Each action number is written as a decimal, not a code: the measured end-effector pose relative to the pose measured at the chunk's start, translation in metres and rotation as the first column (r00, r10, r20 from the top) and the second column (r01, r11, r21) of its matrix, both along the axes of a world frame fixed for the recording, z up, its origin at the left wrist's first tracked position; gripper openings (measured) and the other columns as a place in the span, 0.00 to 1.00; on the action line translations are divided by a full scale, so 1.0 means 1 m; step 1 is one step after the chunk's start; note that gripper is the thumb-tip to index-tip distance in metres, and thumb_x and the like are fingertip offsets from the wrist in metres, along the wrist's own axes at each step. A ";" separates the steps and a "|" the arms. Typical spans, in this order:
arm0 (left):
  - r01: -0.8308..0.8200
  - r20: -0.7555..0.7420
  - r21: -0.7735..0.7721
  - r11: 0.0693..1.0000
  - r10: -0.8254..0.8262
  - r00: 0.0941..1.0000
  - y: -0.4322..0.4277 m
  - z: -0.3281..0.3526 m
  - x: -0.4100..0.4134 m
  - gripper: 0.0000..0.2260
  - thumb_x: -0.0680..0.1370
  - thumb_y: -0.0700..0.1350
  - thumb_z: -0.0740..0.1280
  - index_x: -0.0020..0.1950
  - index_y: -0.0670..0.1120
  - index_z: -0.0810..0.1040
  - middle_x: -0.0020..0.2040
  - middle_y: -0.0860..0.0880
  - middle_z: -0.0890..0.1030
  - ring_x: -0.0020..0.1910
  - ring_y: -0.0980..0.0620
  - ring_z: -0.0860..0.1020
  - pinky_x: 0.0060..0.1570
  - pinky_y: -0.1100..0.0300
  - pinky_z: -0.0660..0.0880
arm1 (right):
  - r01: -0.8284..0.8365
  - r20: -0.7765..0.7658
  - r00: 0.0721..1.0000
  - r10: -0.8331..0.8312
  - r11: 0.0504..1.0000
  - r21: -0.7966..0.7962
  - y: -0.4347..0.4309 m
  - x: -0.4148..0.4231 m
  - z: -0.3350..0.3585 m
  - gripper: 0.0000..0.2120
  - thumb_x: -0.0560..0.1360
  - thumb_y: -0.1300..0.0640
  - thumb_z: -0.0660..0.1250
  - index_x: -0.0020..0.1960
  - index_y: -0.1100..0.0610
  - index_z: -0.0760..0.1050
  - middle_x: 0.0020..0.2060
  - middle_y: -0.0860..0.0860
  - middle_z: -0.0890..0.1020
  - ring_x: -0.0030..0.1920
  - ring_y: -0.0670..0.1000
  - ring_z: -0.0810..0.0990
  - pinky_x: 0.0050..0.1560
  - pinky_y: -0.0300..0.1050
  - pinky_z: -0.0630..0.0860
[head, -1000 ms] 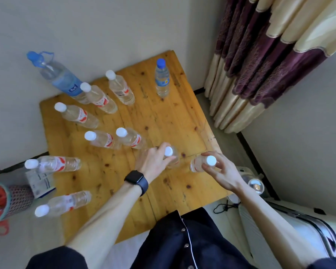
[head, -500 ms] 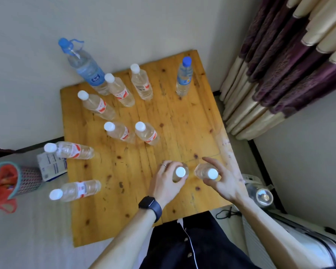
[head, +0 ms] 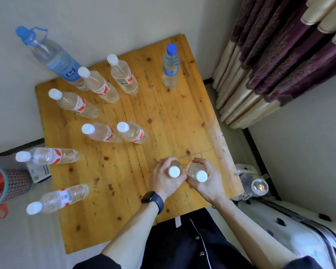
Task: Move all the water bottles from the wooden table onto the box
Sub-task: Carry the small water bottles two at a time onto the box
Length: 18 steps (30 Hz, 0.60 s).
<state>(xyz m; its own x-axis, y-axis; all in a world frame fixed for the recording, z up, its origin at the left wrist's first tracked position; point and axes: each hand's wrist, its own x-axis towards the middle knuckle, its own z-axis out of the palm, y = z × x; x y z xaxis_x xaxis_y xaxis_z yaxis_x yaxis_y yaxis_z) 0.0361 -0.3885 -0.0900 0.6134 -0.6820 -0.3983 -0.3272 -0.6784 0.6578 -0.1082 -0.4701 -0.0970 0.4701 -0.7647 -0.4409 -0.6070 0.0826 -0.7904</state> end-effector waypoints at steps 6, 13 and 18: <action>0.087 0.058 -0.001 0.996 -0.087 0.995 -0.005 -0.001 0.005 0.15 0.69 0.56 0.74 0.53 0.57 0.78 0.50 0.53 0.81 0.48 0.52 0.78 0.41 0.59 0.75 | -0.063 -0.026 0.998 0.063 0.998 -0.001 -0.015 -0.002 0.005 0.21 0.63 0.51 0.77 0.54 0.45 0.76 0.49 0.42 0.82 0.46 0.42 0.81 0.44 0.36 0.74; 0.046 -0.028 0.027 0.999 -0.046 0.999 -0.002 0.024 0.020 0.10 0.72 0.55 0.72 0.49 0.54 0.78 0.41 0.52 0.81 0.43 0.47 0.77 0.39 0.59 0.71 | 0.058 -0.145 0.988 -0.058 0.998 -0.008 -0.002 -0.001 0.039 0.17 0.64 0.54 0.77 0.51 0.47 0.77 0.45 0.43 0.80 0.46 0.47 0.77 0.40 0.38 0.71; 0.273 -0.027 -0.083 0.959 -0.276 0.961 0.024 0.044 0.015 0.13 0.68 0.60 0.67 0.45 0.54 0.78 0.35 0.55 0.80 0.37 0.49 0.77 0.35 0.61 0.68 | 0.350 -0.086 0.932 -0.351 0.936 -0.026 0.059 -0.051 0.078 0.18 0.60 0.47 0.75 0.49 0.42 0.79 0.49 0.41 0.82 0.52 0.43 0.79 0.50 0.41 0.76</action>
<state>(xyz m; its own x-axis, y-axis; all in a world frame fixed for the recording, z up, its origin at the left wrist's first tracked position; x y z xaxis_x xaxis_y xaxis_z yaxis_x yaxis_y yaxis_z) 0.0514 -0.3643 -0.0458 0.3840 -0.8517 -0.3566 -0.4673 -0.5124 0.7205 -0.1595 -0.4107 -0.0188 0.1309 -0.8782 -0.4600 -0.6077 0.2955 -0.7372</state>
